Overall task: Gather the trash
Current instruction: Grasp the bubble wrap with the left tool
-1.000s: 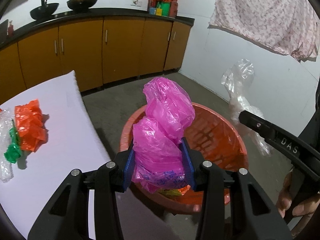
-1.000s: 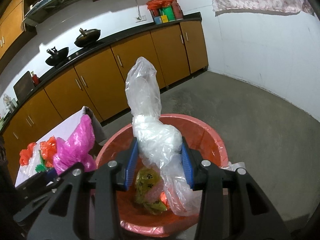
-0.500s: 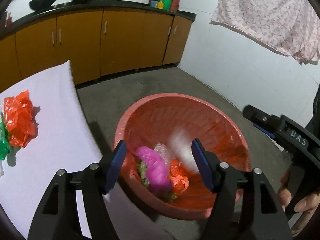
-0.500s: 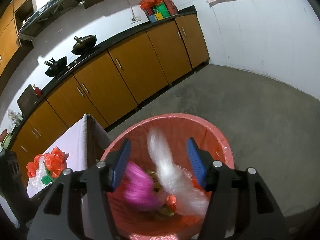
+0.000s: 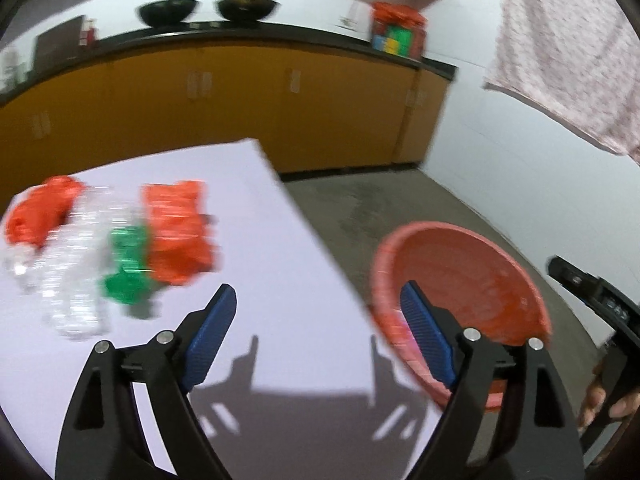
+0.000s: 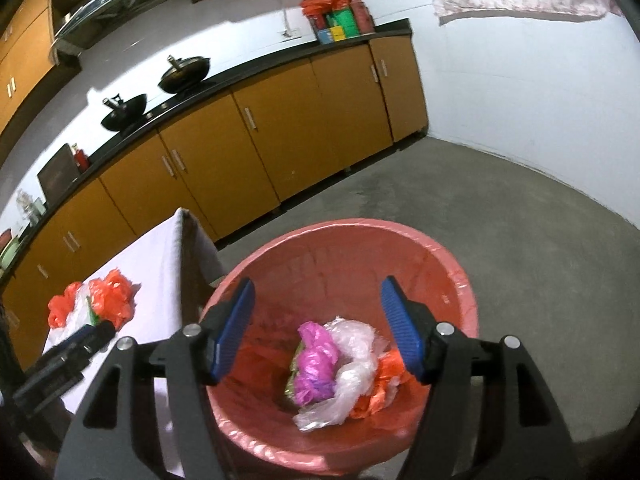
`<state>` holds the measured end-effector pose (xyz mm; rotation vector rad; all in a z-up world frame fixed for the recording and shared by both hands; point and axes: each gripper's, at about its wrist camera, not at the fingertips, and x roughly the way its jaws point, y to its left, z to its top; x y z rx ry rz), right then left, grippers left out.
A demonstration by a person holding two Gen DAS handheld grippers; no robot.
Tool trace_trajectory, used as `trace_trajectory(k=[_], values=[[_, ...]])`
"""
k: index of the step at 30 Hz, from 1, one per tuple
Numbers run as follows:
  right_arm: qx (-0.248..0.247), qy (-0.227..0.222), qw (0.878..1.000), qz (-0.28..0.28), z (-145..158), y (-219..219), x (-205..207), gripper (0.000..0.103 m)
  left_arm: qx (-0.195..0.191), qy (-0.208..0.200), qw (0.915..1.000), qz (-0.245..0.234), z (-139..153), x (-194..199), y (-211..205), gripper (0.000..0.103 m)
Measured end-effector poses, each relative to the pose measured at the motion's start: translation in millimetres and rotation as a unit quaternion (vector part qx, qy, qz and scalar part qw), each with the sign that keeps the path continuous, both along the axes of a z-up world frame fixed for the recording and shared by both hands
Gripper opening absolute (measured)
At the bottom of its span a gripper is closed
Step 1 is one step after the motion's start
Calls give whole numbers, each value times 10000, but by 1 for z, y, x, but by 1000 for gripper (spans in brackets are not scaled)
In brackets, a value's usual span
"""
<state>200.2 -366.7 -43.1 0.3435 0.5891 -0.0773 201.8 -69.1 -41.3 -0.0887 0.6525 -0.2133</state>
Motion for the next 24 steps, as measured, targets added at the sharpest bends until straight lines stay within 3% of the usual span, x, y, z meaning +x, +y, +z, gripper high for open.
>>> trace_trajectory(k=[7,13,17,21,24], values=[[-144,59,9989,444,1,43,6,64,456,-210,9922,1142,4,-4,85,90],[-162,134,9972,718,-1,75,13,64,593,204,9802,1877,-11,28,148,90],[-272,176,9953,914,0,98,18,64,707,448,9771,1958,-27,42,166,90],[-333,207,9940,1019,0,112,22,64,680,601,9792,1813,-38,51,171,90],[-372,236,9931,1091,0,122,25,64,640,726,9812,1669,-44,57,172,79]])
